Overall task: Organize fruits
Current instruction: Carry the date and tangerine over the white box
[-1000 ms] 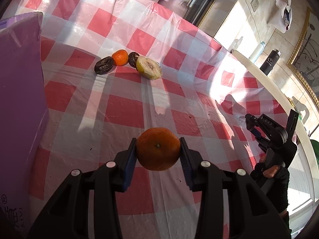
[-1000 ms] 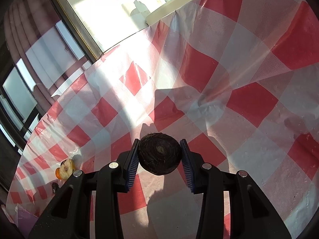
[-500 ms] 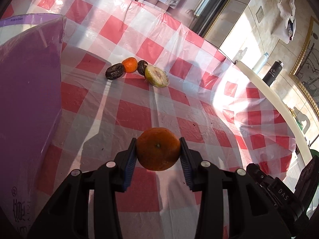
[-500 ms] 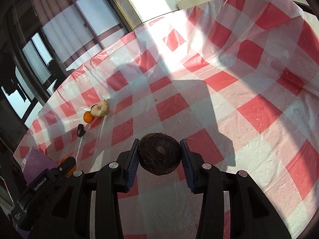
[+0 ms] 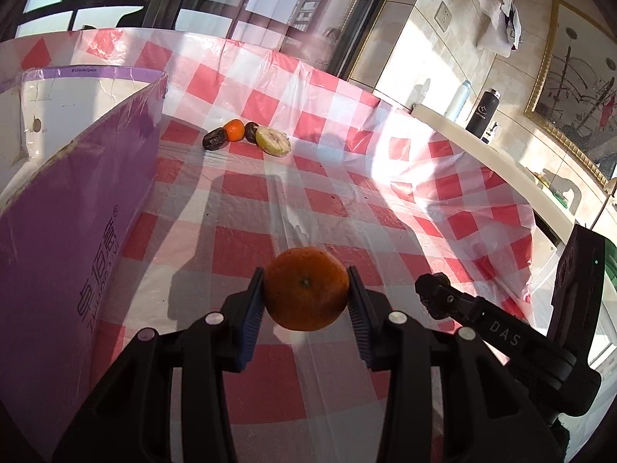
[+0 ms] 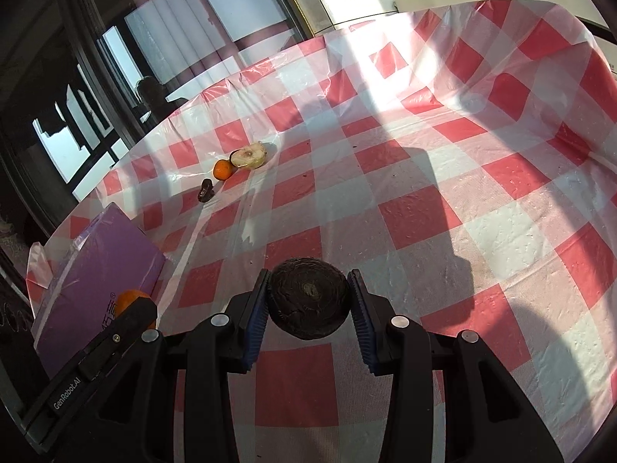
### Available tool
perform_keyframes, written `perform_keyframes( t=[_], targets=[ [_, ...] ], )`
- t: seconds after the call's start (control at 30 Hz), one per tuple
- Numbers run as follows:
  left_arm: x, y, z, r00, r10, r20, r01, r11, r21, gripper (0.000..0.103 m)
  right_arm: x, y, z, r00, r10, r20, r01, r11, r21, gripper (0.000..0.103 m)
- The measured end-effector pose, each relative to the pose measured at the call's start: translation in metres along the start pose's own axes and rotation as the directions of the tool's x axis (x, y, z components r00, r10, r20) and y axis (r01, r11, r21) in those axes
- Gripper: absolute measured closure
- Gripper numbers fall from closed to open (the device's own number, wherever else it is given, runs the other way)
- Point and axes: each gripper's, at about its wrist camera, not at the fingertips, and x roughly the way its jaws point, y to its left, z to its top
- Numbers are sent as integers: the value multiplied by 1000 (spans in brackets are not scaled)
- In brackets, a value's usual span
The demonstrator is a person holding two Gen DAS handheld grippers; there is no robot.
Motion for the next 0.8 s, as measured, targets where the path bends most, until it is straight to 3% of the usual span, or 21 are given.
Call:
perform_keyframes(
  t=[0.23,0.37,0.57,0.8],
  targets=[
    [-48,-18,4,994,-23,103,17,998,53,62,-15,20,-2,999,48,18,-48,998,-32,63],
    [-86,-22,14,974,5,227,-21,998,67,62,-31,50,-3,991,125,51,-119,988,-99,63],
    [-139,1,25,923,127,362,-145,989,24,62,-46,111,-13,969,239,60,-220,947,-233,63],
    [-174,69,31,877,323,356,-306,946,-104,62,-48,186,-35,941,339,26,-301,868,-396,62]
  ],
)
